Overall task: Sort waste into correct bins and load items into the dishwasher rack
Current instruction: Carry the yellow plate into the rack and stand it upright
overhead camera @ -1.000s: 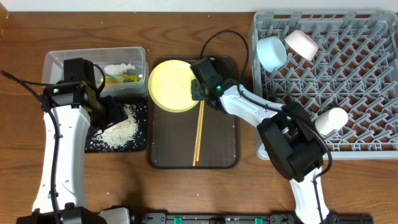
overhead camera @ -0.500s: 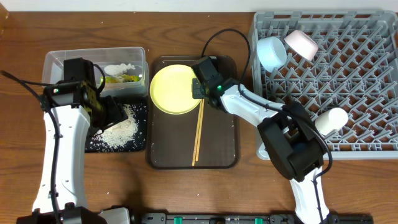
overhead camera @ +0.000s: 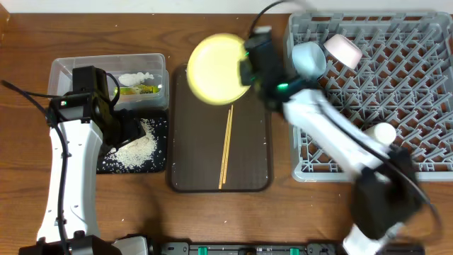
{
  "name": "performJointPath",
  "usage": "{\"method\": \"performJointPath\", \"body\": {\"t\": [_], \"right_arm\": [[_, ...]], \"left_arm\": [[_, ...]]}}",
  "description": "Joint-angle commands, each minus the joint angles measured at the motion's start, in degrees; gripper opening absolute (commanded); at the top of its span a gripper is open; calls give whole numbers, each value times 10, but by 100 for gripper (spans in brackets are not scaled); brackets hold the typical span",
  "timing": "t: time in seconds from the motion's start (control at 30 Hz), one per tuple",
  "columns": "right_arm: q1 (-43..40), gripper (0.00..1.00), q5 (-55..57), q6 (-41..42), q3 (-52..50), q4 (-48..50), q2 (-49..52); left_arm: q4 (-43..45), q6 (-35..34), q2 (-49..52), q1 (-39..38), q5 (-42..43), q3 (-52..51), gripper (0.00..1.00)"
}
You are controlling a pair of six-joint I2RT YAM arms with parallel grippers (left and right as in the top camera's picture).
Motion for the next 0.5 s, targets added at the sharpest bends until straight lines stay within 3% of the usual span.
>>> {"method": "performJointPath", "body": {"t": [0.0, 0.33, 0.47], "right_arm": [[-37, 1, 50, -121, 5, -33, -71], [-147, 1, 266, -382, 5, -85, -161], [-172, 1, 289, -426, 4, -133, -160]], "left_arm": [[-2, -1, -4, 0, -11, -2, 78], [-2, -1, -4, 0, -11, -2, 78], [-2, -1, -4, 0, -11, -2, 78]]}}
